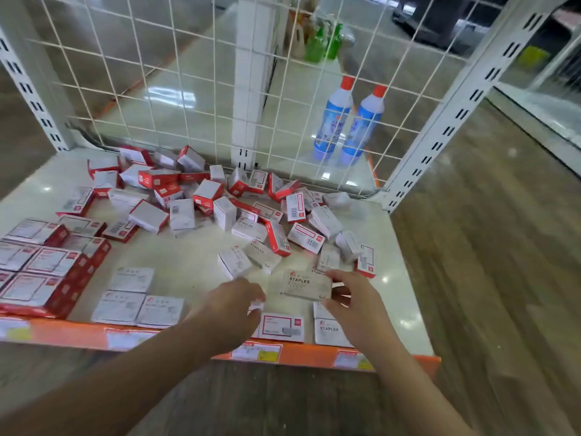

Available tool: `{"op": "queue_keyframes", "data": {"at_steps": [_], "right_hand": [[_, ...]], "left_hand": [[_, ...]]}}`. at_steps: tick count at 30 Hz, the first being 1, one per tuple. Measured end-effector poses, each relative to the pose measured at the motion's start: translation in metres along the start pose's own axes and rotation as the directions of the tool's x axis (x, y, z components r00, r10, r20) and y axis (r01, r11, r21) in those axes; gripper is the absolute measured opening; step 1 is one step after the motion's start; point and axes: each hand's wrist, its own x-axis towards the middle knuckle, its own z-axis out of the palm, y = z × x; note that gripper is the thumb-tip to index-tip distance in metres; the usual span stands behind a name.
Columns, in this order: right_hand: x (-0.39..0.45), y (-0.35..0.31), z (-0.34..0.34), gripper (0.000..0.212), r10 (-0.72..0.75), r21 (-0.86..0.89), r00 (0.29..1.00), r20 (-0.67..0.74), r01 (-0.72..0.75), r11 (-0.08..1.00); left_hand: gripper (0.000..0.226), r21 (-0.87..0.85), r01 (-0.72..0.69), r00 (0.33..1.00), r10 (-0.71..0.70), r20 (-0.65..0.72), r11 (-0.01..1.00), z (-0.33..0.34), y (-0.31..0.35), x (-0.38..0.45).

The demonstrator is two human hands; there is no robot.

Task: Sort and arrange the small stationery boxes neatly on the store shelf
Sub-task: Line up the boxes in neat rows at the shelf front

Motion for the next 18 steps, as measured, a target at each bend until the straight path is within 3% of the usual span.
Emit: {"op": "queue_keyframes", "data": {"at_steps": [6,11,18], "right_hand": [[-0.011,0.036,-0.032,0.041,0.049,-0.055,0.997,-0.06,-0.052,0.997],[-0.018,0.061,-0.047,0.043,0.109,-0.116,0.984,-0.144,-0.126,0.985],[-0.018,0.078,-0.054,0.043,0.137,-0.153,0.98,-0.146,-0.159,0.975]], "left_hand": [[0.045,0.172,-0.249,0.963,0.225,0.147,0.953,0.019,0.03,0.005],[0.053,0.404,-0.44,0.896,0.358,0.263,0.802,0.039,0.054,0.011],[0.055,0.44,-0.507,0.857,0.379,0.35,0.741,0.059,0.069,0.021]]}}
